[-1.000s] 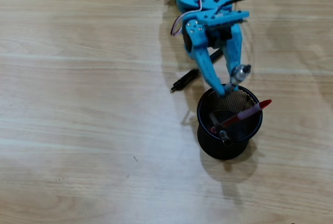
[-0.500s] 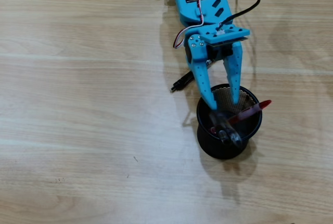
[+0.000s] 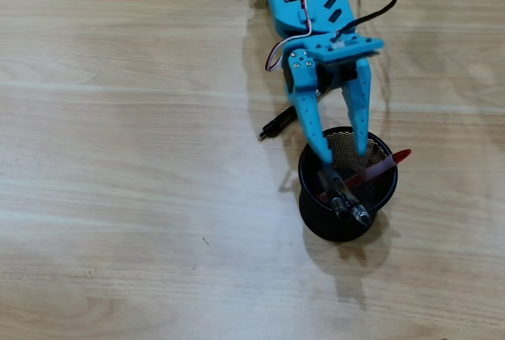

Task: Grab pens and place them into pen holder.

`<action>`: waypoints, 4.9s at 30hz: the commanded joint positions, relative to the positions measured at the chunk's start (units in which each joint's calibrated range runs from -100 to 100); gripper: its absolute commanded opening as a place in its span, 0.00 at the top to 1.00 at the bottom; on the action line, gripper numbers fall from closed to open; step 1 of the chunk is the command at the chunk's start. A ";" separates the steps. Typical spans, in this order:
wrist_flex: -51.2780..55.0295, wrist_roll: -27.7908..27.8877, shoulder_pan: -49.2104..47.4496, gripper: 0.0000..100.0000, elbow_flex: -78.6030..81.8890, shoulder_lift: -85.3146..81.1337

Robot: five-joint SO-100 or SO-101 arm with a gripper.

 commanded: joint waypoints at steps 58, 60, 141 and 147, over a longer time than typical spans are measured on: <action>111.60 -38.49 -10.88 0.98 -28.77 1.91; 111.51 -38.59 -10.88 0.98 -28.77 2.51; 72.24 -39.53 -7.22 0.98 1.64 3.78; 72.24 -35.29 -2.37 0.98 3.99 -5.90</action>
